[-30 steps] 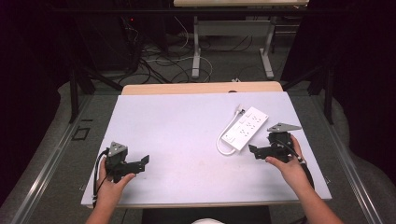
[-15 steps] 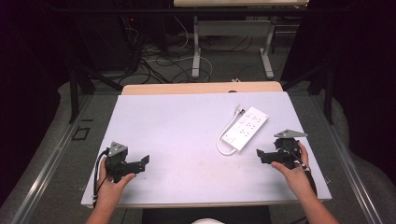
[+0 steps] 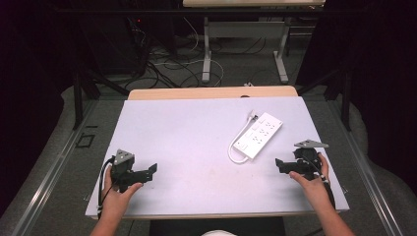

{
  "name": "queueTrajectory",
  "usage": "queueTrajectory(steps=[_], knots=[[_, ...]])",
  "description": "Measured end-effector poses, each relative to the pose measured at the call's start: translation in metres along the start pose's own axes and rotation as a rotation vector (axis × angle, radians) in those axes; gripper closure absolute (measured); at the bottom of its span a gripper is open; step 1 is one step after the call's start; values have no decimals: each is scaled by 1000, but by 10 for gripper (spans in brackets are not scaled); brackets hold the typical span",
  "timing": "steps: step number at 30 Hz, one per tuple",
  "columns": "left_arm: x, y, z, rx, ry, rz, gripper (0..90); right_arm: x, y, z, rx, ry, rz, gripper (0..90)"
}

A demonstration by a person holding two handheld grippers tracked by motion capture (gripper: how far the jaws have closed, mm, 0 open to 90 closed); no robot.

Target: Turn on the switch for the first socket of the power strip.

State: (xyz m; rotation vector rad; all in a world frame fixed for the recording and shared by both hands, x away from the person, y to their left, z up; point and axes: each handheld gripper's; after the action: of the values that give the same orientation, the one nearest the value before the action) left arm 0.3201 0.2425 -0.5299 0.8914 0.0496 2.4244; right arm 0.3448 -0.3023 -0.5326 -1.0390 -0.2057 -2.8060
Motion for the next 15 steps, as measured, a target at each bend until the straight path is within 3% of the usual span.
queueTrajectory(steps=[8,15], knots=[[0,0,0,-1,-3,1,74,-2,12,-7,-49,-9,-34,0],[0,0,0,-2,-4,1,74,-4,19,-11,-65,-17,-54,0]])
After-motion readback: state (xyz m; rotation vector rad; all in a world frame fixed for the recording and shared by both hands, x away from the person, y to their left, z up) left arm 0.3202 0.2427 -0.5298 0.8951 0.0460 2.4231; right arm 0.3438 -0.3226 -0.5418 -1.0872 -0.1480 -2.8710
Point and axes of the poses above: each handheld gripper's, and its own axes: x roughly backward along the jaws, z roughly out of its top, y roughly to its right, and after that the axes turned 9 degrees about -z, right-handed
